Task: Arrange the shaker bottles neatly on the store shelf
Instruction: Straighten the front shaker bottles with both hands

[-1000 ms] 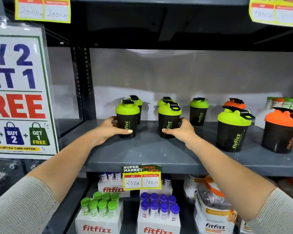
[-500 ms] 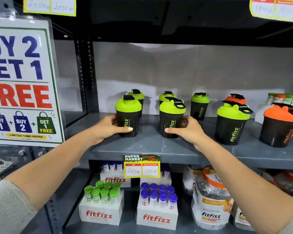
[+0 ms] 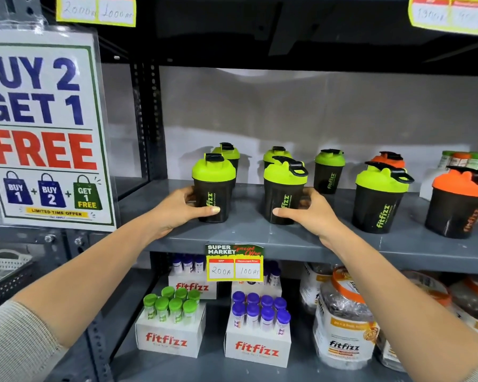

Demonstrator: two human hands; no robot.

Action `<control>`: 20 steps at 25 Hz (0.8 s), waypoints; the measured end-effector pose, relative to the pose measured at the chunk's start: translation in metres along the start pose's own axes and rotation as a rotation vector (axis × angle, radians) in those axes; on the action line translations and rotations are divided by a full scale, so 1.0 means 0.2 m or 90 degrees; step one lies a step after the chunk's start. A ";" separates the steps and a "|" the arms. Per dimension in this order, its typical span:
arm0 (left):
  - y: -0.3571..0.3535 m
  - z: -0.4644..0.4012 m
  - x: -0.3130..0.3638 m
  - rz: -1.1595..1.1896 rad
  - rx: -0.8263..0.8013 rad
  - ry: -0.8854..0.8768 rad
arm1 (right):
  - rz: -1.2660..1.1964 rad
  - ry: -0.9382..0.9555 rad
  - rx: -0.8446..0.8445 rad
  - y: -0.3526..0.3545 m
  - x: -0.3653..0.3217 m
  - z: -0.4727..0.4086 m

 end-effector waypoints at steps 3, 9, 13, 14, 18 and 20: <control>0.01 0.00 -0.01 0.003 -0.003 0.000 | -0.003 0.001 -0.003 0.00 0.00 0.00; 0.01 -0.01 -0.02 0.002 0.002 -0.004 | 0.002 0.007 -0.008 0.00 0.00 0.01; 0.01 0.00 -0.02 0.000 -0.006 -0.009 | 0.014 0.010 -0.003 0.00 -0.01 0.02; 0.01 0.00 -0.02 -0.005 -0.003 -0.009 | 0.018 0.006 -0.001 0.00 -0.02 0.02; 0.01 0.00 -0.01 -0.011 -0.003 -0.006 | 0.042 0.002 -0.003 0.00 -0.02 0.03; 0.00 0.00 0.00 -0.013 0.003 -0.013 | 0.062 0.004 -0.007 0.00 -0.04 0.04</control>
Point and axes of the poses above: each hand's wrist, its own z-axis away from the middle knuckle, its own y-axis out of the back of the hand, x = y × z, the point moved 2 cm from there along -z, towards the middle knuckle, and after that the axes turned 3 degrees about x, right-handed, at the moved point
